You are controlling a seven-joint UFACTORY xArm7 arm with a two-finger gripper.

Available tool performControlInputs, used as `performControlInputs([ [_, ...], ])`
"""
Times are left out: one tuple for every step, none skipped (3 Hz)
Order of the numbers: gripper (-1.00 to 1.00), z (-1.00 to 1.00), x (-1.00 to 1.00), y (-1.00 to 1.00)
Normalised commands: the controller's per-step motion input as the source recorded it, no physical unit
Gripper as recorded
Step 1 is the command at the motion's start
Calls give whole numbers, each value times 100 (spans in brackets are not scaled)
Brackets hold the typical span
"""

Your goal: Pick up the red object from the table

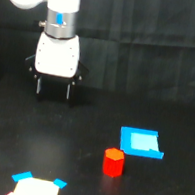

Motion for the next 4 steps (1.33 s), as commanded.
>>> performControlInputs([
  [87,-12,100,-65],
  [100,-19,100,-81],
  [100,-58,100,-42],
  [52,-25,100,-86],
])
